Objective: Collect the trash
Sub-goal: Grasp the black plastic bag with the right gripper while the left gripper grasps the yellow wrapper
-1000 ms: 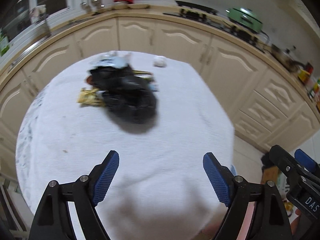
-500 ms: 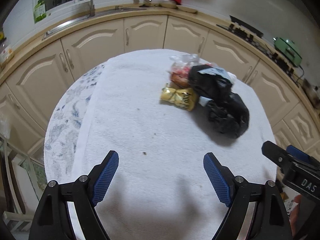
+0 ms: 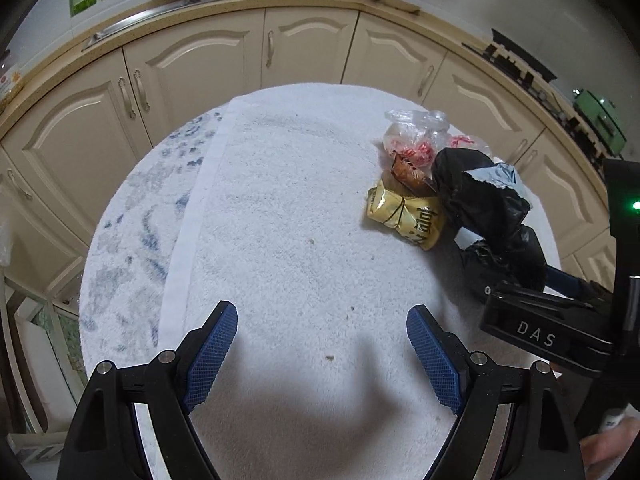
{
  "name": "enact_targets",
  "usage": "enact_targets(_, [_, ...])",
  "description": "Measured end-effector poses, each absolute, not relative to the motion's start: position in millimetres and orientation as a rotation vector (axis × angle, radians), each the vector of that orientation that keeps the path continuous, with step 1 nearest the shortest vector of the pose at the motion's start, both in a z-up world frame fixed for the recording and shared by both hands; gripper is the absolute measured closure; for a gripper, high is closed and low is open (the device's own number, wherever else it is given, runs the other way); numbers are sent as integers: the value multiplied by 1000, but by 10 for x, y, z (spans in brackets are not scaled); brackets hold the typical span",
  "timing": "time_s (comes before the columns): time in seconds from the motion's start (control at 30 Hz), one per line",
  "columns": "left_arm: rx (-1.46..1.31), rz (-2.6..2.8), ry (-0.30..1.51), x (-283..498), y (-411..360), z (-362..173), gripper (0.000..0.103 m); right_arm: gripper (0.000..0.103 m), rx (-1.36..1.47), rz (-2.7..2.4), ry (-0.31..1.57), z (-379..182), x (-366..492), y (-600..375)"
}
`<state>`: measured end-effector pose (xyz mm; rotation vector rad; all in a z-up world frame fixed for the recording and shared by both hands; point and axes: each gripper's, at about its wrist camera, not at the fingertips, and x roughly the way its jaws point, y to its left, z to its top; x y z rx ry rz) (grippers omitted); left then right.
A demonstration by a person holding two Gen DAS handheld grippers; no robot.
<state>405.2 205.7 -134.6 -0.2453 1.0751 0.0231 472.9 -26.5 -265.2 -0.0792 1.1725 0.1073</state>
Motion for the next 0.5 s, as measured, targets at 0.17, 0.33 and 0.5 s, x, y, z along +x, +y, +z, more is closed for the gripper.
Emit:
enact_targets(0.17, [-238,8,1108,4345,1975,-1428,20,32,-11,164,1122,-2565,4688,-338])
enact_targets(0.33, [-224,-29,1124,4671,1827,-1464,17,39,43,173,1060,-2344,4610,-526])
enact_targets(0.5, [-217,-54,1151,4987,1700,-1551,13,40,113,137,1016,-2217,4602,-798])
